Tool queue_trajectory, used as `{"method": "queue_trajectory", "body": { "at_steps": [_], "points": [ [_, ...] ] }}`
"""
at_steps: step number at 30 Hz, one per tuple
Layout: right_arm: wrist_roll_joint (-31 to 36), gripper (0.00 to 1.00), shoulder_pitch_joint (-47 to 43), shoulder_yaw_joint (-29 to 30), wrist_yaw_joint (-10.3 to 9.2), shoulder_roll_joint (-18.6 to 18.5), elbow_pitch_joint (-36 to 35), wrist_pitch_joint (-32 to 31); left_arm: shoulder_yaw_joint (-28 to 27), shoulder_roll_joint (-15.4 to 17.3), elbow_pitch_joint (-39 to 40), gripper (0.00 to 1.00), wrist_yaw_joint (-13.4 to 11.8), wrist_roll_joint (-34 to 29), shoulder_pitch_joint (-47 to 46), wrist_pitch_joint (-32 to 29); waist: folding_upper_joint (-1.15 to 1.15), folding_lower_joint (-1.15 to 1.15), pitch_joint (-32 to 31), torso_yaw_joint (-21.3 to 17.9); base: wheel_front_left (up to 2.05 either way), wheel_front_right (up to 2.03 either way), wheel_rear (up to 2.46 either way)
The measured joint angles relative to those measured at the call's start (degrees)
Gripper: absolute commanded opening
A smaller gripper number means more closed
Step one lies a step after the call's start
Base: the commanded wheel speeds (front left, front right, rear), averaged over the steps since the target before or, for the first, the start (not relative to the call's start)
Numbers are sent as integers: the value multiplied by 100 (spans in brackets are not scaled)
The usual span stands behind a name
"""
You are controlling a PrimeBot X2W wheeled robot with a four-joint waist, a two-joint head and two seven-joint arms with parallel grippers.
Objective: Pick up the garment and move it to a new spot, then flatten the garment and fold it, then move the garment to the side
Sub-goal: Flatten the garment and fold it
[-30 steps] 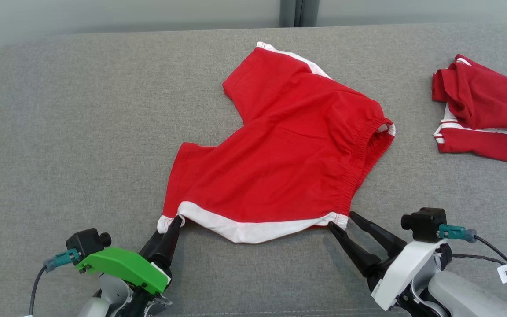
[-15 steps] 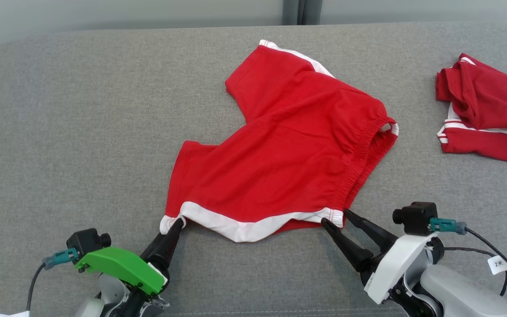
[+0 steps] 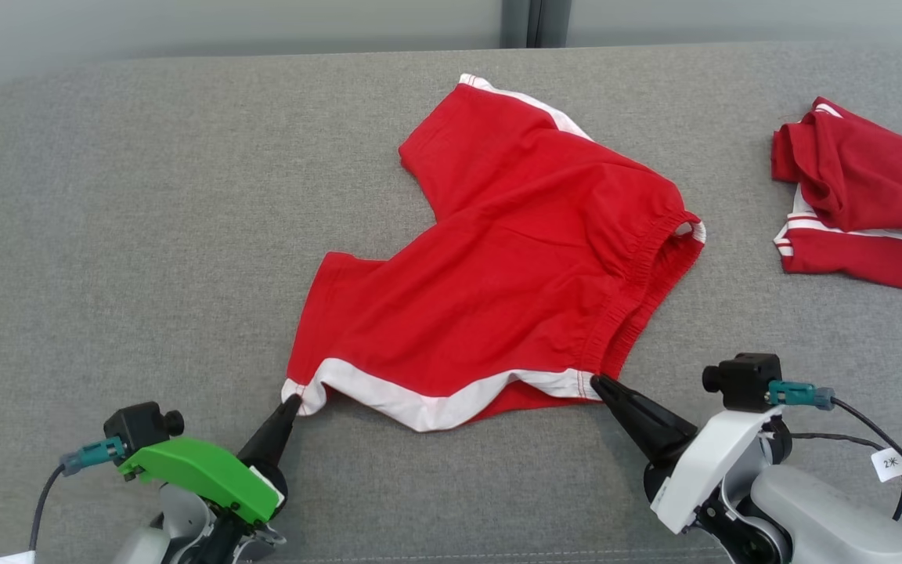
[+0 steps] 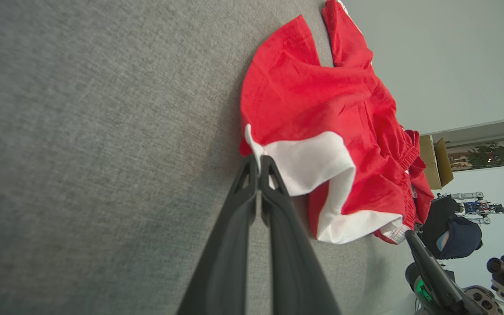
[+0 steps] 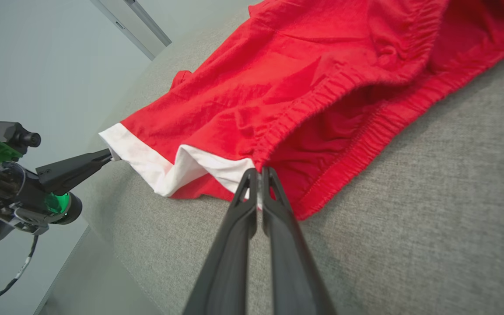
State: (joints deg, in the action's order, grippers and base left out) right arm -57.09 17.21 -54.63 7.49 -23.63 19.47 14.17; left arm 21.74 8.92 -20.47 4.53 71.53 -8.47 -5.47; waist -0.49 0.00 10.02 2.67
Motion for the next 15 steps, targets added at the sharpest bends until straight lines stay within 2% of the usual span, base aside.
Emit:
{"method": "queue_trajectory", "body": {
  "at_steps": [5, 11, 15],
  "points": [
    [-111, 0, -1, 64, 0, -183, -194, 0, 76, 303, 94, 0, 52, -420, -30, 134, 0, 0, -33, -18, 0, 0, 0],
    [-187, 0, -27, 360, 0, -471, -579, 1, 84, 463, 281, 0, 57, -806, -96, 415, 0, 0, -78, -48, 0, 0, 0],
    [-208, 0, -138, 530, 0, -582, -902, 1, 55, 514, 425, 0, 57, -826, -88, 527, 0, 0, -93, -112, 0, 0, 0]
  ]
}}
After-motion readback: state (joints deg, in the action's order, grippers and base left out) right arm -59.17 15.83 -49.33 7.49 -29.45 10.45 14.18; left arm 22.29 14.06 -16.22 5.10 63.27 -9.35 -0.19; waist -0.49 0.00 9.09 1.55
